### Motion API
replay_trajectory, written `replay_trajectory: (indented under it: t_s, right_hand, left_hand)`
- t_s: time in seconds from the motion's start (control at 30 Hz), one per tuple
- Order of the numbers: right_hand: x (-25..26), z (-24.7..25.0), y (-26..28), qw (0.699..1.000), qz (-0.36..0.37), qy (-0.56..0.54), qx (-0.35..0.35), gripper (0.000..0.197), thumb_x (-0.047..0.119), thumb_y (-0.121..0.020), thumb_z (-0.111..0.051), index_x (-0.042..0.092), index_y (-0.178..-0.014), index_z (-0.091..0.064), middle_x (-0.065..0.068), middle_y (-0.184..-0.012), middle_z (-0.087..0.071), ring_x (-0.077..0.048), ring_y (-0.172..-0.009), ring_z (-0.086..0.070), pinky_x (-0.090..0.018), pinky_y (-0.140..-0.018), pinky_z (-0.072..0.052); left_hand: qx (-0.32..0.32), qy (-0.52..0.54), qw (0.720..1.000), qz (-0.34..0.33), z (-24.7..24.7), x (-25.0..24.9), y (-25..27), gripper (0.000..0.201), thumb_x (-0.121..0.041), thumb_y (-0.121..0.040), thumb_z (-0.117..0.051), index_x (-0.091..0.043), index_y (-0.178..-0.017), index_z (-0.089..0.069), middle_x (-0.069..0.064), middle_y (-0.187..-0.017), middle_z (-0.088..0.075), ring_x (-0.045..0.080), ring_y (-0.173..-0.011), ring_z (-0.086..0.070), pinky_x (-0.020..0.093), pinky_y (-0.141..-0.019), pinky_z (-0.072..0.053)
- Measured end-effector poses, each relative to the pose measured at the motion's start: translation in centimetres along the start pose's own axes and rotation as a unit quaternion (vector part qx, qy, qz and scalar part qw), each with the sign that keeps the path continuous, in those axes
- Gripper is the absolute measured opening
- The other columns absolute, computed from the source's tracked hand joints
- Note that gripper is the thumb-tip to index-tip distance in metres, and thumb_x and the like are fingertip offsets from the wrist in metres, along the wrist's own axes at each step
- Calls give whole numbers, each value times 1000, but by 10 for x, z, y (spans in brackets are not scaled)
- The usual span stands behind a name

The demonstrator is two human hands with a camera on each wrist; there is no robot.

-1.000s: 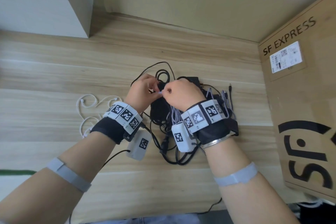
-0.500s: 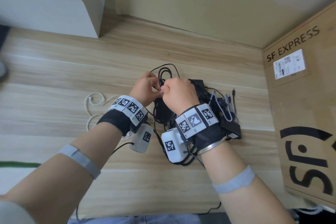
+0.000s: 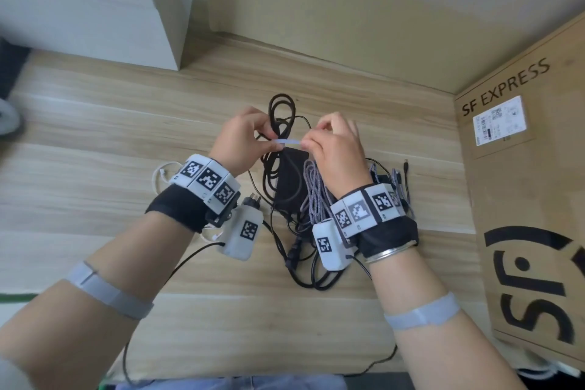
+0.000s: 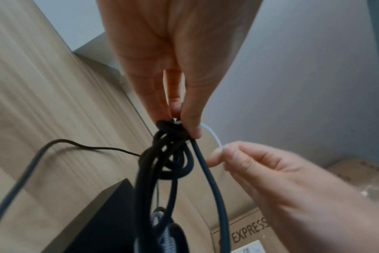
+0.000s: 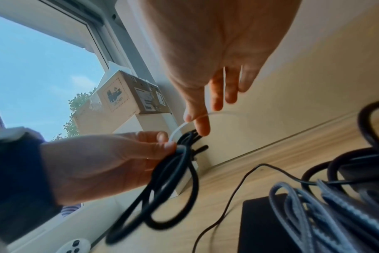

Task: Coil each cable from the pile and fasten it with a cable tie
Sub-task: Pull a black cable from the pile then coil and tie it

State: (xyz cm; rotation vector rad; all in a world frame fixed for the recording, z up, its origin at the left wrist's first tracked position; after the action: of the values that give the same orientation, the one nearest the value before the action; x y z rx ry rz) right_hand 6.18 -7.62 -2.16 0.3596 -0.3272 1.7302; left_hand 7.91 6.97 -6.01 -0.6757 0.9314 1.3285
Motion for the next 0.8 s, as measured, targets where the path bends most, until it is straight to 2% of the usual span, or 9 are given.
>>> replay_trajectory:
  t_s: [0.07, 0.13, 0.2, 0.3, 0.4, 0.5, 0.6, 0.7, 0.8]
  right_hand:
    - [-1, 1, -3, 1000, -17, -16, -18, 21, 21, -92, -55, 9, -92, -72, -8, -91, -57, -19, -87, -45, -26, -71, -32]
    - [0, -5, -3, 999, -28, -24, 14, 25, 20, -96, -48, 8, -97, -70, -11, -89, -64, -26, -82, -56, -36, -72, -42]
    - [3, -10, 0, 998, -38, -26, 49, 30, 19, -98, -41, 6, -100, -68, -13, -85, -67, -31, -80, -58, -39, -72, -43]
    - [1, -17, 5, 988, -90, -83, 93, 35, 25, -98, -38, 7, -113, -64, -11, -86, -66, -27, -83, -56, -31, -71, -40]
    - [-5, -27, 7, 972, -134, -137, 135, 37, 27, -99, -39, 11, -128, -55, -9, -108, -65, -15, -90, -50, -21, -74, -32]
    - [-10, -30, 8, 965, -145, -163, 145, 31, 20, -100, -38, 5, -117, -59, -13, -99, -64, -21, -84, -53, -26, -65, -30]
    - [-17, -29, 8, 964, -154, -178, 121, 30, 17, -100, -36, 0, -108, -60, -18, -99, -65, -28, -88, -57, -30, -67, -34]
    - [-22, -29, 12, 957, -169, -213, 104, 32, 16, -101, -34, 5, -114, -60, -16, -103, -66, -30, -95, -59, -29, -71, -39]
    - [-25, -27, 14, 945, -183, -256, 89, 31, 16, -101, -34, 9, -117, -60, -7, -103, -66, -22, -97, -59, -16, -66, -37]
  left_hand:
    - [-23, 20, 1000, 2, 3, -3, -1, 33, -12, -71, -76, -25, -60, -48, -7, -88, -50, 14, -87, -54, 10, -77, -37]
    - [-52, 31, 998, 3, 4, -5, 0, 28, -13, -71, -77, -21, -62, -51, -9, -85, -50, 13, -86, -54, 3, -75, -35]
    - [-68, 43, 997, 0, 3, -7, 1, 25, -13, -71, -77, -19, -65, -54, -3, -88, -52, 11, -83, -54, -1, -72, -33]
    - [-74, 55, 996, -1, -3, -8, 3, 24, -15, -71, -78, -17, -67, -54, -5, -84, -51, -1, -74, -50, 0, -70, -35]
    - [-53, 66, 996, 7, -11, -6, 2, 17, -14, -72, -76, -11, -74, -60, -1, -88, -53, 5, -78, -53, 7, -76, -39]
    - [-15, 113, 993, 17, -17, -2, 2, 11, -5, -76, -72, -11, -82, -65, 0, -100, -52, 6, -85, -56, 5, -84, -41]
    - [-40, 138, 989, 15, -14, -2, 2, 20, 5, -80, -63, -14, -85, -63, -1, -110, -43, 0, -89, -53, 3, -88, -40]
    - [-70, 103, 992, 27, -12, 7, 1, 35, 13, -86, -42, -20, -83, -51, 3, -109, -40, 14, -95, -51, 19, -87, -49]
    - [24, 76, 993, 83, -30, 25, 1, 34, 11, -88, -31, -21, -89, -44, 3, -100, -53, 17, -90, -52, 41, -83, -49]
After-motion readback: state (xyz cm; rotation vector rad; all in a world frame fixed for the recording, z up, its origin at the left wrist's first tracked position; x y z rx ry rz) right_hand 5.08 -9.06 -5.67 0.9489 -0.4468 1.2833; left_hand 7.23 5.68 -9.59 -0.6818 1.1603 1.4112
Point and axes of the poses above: each hand's wrist, its own y-axis away from the middle knuckle, its own z-axis out of the back of the hand, x = y × z, the point moved 7 cm from there along -y, towards the middle knuckle
